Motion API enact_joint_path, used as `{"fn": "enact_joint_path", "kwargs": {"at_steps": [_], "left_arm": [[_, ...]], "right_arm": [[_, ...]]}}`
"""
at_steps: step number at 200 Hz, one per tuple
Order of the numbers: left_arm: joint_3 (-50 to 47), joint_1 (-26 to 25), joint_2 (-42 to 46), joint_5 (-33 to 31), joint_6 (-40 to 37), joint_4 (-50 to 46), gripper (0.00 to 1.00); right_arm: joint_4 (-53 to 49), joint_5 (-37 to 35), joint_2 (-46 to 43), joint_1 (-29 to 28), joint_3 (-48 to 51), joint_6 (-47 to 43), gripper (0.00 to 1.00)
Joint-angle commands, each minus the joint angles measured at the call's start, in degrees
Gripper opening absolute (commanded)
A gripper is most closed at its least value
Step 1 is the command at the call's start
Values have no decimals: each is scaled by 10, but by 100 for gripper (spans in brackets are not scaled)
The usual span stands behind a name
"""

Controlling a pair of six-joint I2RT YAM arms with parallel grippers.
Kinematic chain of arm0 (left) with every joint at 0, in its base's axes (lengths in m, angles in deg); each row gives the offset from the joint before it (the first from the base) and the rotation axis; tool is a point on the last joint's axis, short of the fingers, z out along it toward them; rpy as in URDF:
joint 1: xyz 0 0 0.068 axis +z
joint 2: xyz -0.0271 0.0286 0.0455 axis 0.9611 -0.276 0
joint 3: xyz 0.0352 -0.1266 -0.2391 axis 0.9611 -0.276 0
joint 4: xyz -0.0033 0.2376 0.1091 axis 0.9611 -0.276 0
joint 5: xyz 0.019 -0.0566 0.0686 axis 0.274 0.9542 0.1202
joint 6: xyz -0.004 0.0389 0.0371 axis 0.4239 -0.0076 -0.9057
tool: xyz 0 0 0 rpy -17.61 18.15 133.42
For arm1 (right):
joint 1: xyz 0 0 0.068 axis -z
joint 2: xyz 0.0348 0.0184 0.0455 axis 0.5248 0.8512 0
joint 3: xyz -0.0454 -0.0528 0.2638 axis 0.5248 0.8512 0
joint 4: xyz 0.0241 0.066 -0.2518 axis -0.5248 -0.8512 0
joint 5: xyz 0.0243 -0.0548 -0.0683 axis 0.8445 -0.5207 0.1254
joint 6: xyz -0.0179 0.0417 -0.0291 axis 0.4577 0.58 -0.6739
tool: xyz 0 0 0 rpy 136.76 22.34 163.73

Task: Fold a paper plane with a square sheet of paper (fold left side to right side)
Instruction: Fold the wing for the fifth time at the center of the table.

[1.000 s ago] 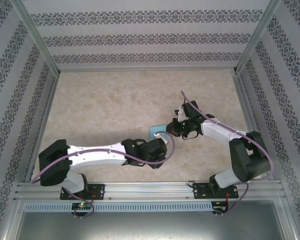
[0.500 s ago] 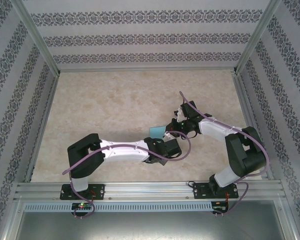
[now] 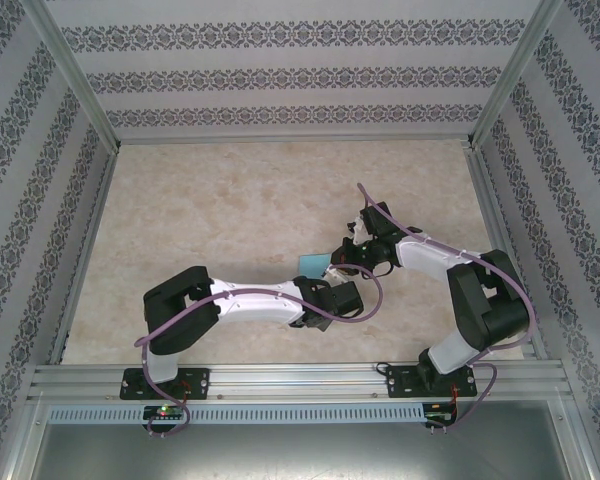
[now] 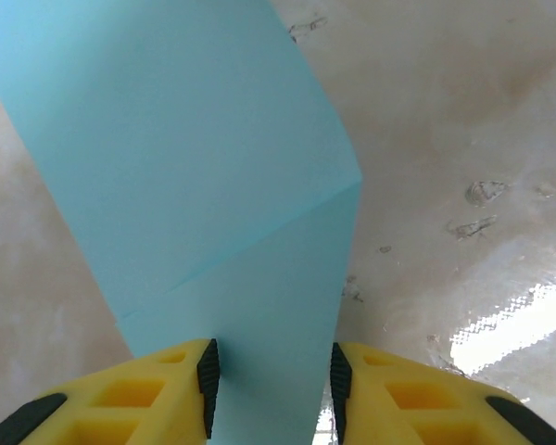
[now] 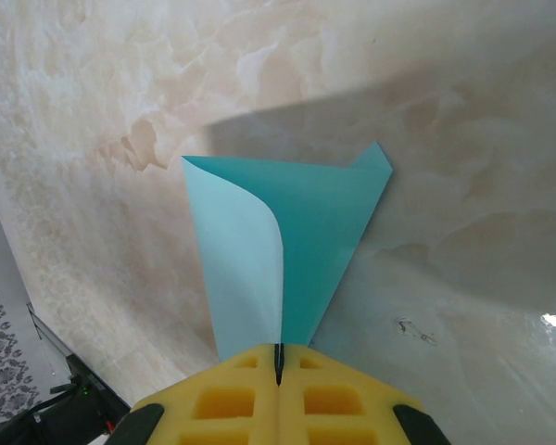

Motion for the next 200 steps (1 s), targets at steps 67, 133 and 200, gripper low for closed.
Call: {"fn": "enact_joint_path", "kwargs": {"at_steps": [67,133,200], "left_arm": [[9,-5,-12,-8,7,-20,19],[-6,19,21,51,1,15,8],[-7,76,36,181,-8,71,8]], "right_arm": [[-12,-8,6,-4,-17,-16,1],[-56,-62,-88,31,-33,-69,32],[-79,-109,-262,107,59,-99,61]]}}
